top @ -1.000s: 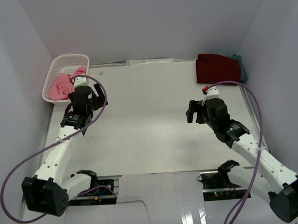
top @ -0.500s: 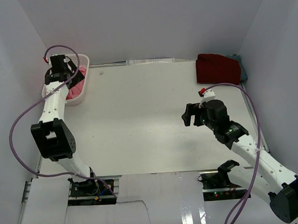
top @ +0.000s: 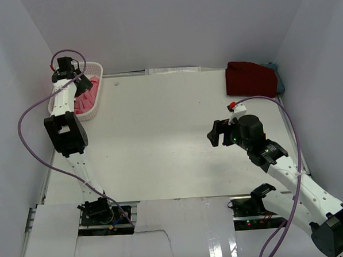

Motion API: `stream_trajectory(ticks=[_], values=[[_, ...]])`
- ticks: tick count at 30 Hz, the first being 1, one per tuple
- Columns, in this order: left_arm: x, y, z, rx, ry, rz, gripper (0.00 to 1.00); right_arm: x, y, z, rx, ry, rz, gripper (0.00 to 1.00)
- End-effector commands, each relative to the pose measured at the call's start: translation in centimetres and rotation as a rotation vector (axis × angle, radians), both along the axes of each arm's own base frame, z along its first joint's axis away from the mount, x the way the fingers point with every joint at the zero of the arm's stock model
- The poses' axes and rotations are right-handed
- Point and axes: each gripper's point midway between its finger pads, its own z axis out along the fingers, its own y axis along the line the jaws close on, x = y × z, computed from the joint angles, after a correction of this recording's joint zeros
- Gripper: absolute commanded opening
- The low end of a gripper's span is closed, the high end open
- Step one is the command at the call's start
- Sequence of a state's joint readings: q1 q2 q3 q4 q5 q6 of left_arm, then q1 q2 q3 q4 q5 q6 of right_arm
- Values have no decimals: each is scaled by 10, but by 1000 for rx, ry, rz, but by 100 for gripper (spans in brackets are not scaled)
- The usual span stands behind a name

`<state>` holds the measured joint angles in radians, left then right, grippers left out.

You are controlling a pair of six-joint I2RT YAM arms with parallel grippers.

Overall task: Fold and stack the t-shirts
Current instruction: Grab crumpled tshirt from bin with the left arm

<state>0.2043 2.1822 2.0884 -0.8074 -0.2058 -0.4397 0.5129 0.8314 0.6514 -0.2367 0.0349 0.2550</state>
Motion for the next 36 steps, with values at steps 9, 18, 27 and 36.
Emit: stream_trajectory(ticks=[9,18,27,36], values=[[6,56,-45,-35,80,90,95,0,6,11,14,-20,30,90],[6,47,-86,-105,134,47,0,0,3,8,7,-15,16,90],[45,8,86,-90,-307,-125,0,0,6,1,-1,12,27,90],[-62,-84,339,-109,-912,-439,0,-3,9,-17,0,65,37,90]])
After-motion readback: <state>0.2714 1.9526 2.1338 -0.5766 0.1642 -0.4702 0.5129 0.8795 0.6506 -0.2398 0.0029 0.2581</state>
